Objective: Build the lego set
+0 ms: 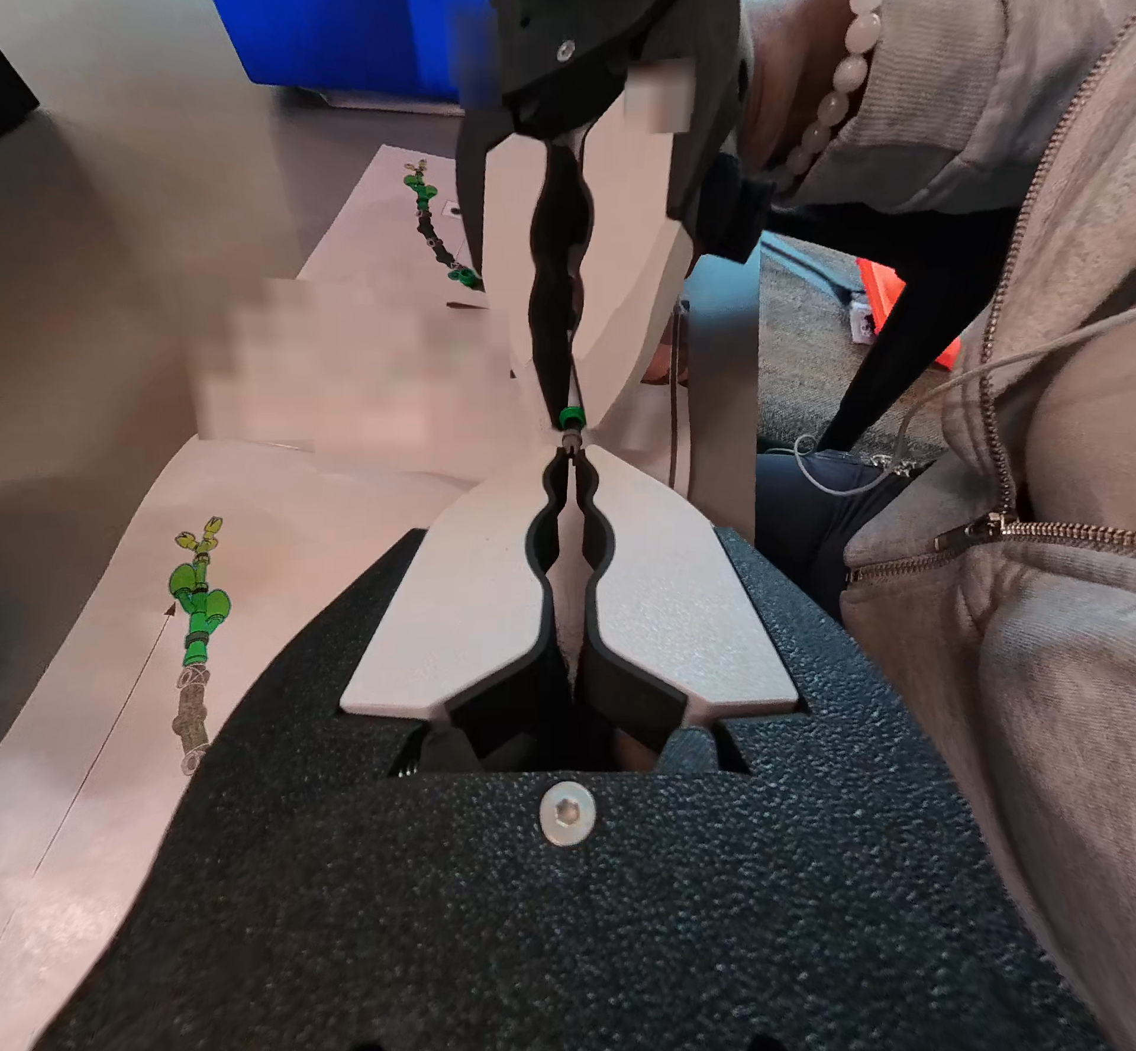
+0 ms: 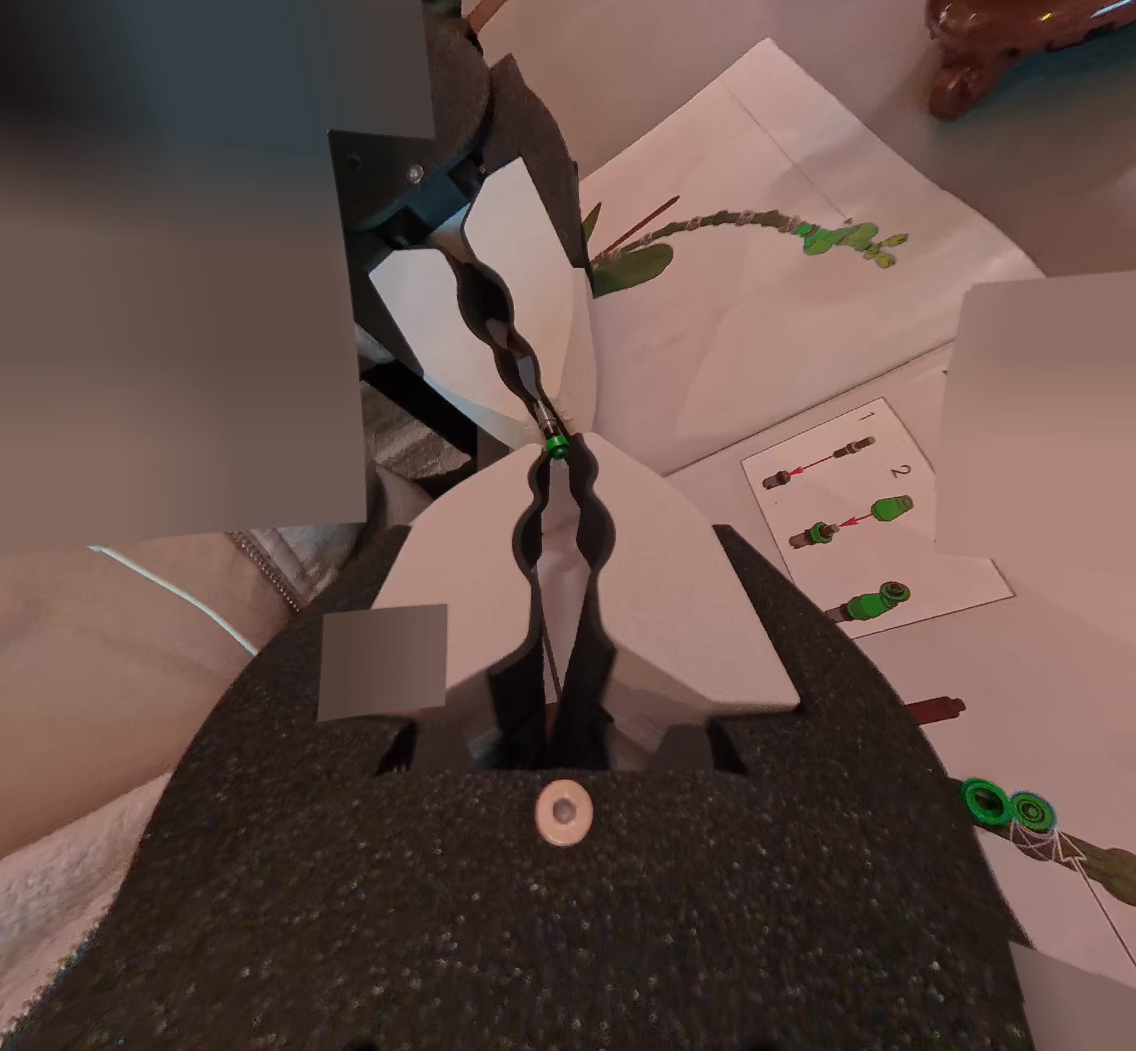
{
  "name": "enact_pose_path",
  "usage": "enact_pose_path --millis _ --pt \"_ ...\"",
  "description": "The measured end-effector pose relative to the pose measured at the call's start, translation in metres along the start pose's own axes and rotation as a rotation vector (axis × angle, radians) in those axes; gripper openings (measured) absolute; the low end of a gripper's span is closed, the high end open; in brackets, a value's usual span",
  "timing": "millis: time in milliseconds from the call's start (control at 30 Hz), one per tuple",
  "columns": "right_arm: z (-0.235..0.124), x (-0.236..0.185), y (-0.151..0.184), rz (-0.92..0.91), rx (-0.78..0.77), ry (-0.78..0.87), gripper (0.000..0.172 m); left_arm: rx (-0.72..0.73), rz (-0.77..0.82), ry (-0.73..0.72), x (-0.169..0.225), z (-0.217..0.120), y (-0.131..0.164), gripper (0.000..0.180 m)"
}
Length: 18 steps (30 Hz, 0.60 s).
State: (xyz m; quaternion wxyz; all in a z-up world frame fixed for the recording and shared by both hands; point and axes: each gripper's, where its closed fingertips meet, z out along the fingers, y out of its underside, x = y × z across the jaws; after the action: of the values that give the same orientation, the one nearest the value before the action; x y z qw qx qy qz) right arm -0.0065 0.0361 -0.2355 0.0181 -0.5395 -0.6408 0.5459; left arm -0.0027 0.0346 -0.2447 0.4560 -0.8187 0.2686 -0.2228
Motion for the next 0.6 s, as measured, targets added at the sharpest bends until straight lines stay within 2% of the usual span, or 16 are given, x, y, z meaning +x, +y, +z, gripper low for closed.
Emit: enact_pose_path --millis 200,367,533,600 --pt "-0.005 -0.010 -0.011 -0.050 0.124 -0.046 0.013 0.108 -0.081 0.037 -0.004 -0.009 -0.011 0.002" --pt "-0.015 -0.019 -0.018 -0.163 0.286 -0.062 0.017 0.169 -0.133 0.078 -0.003 -0.014 -0.018 0.002" --pt "-0.019 -0.012 -0.018 -0.283 0.281 0.037 0.029 0.199 -0.164 0.113 -0.001 -0.015 -0.022 0.002" --pt "-0.019 -0.012 -0.019 -0.317 0.291 0.062 0.025 0.199 -0.165 0.122 0.000 -0.014 -0.022 0.002"
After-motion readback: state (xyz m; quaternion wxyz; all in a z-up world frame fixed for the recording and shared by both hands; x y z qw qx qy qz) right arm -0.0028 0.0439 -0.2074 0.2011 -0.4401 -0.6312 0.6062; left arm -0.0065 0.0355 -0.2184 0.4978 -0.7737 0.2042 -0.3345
